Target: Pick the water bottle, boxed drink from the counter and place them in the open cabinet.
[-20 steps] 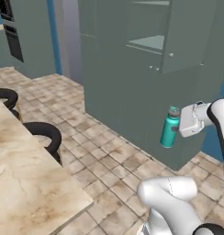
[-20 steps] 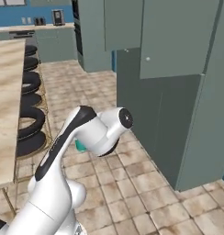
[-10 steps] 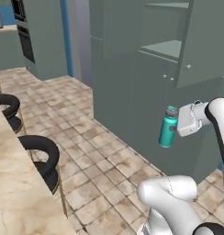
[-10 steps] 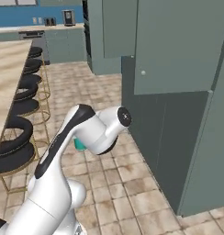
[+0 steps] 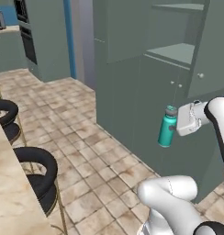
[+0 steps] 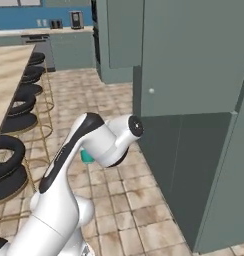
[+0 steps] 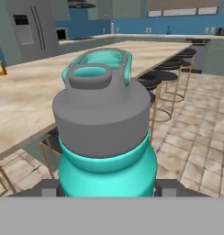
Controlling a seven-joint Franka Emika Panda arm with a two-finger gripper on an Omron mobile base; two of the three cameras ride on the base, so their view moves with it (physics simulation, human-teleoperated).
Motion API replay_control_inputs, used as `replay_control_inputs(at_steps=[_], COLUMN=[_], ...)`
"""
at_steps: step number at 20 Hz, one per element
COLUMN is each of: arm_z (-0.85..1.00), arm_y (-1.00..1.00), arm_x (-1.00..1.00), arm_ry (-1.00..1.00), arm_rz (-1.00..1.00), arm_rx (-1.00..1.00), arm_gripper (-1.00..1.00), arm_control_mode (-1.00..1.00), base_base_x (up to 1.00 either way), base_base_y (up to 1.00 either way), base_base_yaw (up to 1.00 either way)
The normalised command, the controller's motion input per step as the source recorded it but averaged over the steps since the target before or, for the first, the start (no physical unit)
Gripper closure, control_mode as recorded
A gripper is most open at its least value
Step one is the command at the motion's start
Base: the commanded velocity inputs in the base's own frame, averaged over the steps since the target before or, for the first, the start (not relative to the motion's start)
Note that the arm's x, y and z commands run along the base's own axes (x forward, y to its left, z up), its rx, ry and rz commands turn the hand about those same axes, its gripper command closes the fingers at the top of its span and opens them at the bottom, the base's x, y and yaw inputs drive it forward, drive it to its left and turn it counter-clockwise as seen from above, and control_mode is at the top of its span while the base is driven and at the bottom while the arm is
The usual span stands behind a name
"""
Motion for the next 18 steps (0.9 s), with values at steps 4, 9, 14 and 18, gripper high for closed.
replay_control_inputs(at_steps=[4, 9, 14, 18], arm_z=[0.00, 0.00, 0.00, 0.00], arm_y=[0.00, 0.00, 0.00, 0.00], arm_x=[0.00, 0.00, 0.00, 0.00], arm_ry=[0.00, 0.00, 0.00, 0.00], arm_rz=[0.00, 0.00, 0.00, 0.00], arm_rx=[0.00, 0.00, 0.00, 0.00], arm_gripper=[1.00, 1.00, 1.00, 1.00], arm_control_mode=[1.00, 1.00, 1.00, 1.00], base_base_x=[0.65, 0.82, 0.91, 0.83], base_base_y=[0.22, 0.15, 0.09, 0.00], base_base_yaw=[-0.23, -0.16, -0.04, -0.07])
